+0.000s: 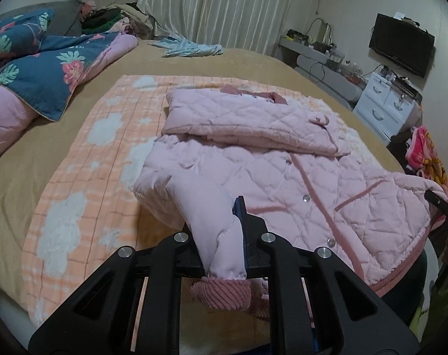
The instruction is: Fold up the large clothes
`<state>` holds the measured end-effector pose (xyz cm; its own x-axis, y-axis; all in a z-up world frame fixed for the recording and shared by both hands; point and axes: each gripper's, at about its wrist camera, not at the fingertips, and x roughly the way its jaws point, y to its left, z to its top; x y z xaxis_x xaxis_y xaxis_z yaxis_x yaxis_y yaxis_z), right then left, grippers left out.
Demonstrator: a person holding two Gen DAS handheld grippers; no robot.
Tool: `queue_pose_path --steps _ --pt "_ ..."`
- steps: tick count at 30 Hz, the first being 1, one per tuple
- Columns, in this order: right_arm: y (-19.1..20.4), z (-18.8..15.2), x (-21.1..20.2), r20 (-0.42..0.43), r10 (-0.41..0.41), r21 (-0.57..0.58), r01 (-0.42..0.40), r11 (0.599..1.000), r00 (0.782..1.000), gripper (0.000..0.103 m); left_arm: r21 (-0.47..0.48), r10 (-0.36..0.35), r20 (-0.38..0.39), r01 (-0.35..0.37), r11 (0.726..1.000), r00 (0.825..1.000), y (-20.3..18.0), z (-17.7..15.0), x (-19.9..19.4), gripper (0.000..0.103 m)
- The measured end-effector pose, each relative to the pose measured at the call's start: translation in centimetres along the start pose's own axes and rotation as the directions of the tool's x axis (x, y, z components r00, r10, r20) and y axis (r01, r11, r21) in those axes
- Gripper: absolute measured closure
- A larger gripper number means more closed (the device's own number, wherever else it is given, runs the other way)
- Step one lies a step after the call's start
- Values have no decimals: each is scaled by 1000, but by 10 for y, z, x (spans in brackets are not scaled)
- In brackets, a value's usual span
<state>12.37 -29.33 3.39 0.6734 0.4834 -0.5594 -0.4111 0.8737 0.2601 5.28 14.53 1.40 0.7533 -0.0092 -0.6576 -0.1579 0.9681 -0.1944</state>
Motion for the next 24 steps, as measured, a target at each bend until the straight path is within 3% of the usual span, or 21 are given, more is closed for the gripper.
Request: queue_pose_path --steps 24 --pt "-2 46 6 77 7 53 -11 999 997 83 10 -2 74 1 1000 997 -8 57 2 95"
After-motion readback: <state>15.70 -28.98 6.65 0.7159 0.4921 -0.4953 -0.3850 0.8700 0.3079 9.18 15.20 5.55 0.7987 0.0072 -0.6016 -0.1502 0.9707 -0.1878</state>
